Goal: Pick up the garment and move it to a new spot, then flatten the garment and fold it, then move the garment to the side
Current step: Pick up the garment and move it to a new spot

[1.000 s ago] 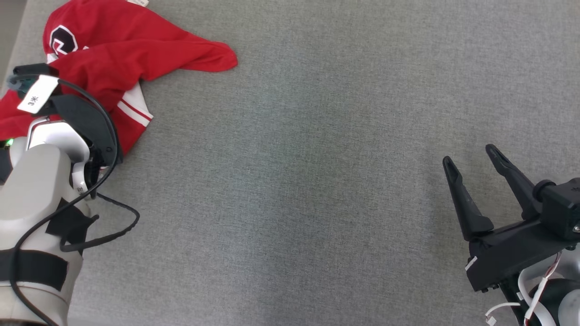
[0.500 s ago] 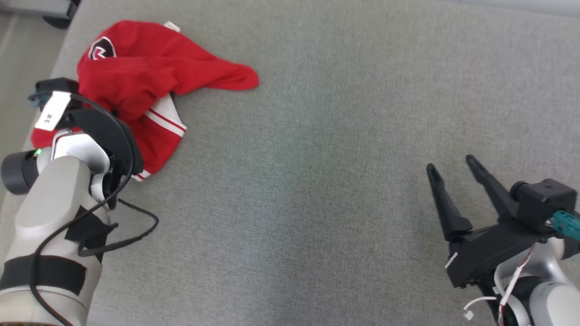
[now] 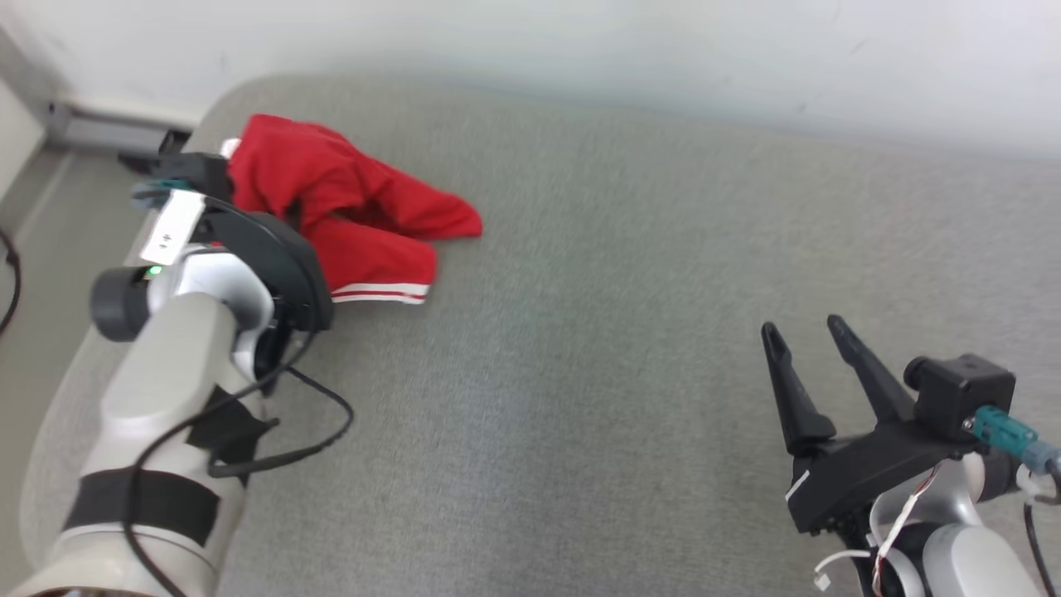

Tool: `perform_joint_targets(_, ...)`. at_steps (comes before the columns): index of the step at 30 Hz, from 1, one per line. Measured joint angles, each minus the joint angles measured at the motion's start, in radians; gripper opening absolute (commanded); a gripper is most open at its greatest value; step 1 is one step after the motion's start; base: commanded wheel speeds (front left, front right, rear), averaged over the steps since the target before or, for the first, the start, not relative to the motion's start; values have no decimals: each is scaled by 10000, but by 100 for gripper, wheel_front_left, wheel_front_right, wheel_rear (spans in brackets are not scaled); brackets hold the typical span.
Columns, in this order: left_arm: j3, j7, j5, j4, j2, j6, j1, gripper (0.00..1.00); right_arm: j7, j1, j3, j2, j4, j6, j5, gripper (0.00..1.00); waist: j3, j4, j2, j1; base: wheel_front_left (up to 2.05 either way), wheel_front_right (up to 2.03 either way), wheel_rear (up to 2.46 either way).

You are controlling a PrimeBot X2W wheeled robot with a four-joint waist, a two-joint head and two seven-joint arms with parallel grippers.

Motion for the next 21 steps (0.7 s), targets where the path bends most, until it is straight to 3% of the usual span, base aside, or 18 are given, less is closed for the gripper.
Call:
perform_joint_targets(8, -451, -81, 2, 25, -341, -349, 653, 0, -374, 290, 178, 140, 437, -2, 31, 100, -984, -740, -1, 0, 0, 0, 0)
perform_joint_targets(21, -1409, -134, -44, -907, -514, -527, 1071, 0, -527, 1118, 184, 146, 71, -86, 29, 100, -1874, -2718, -1, 1, 0, 0, 0)
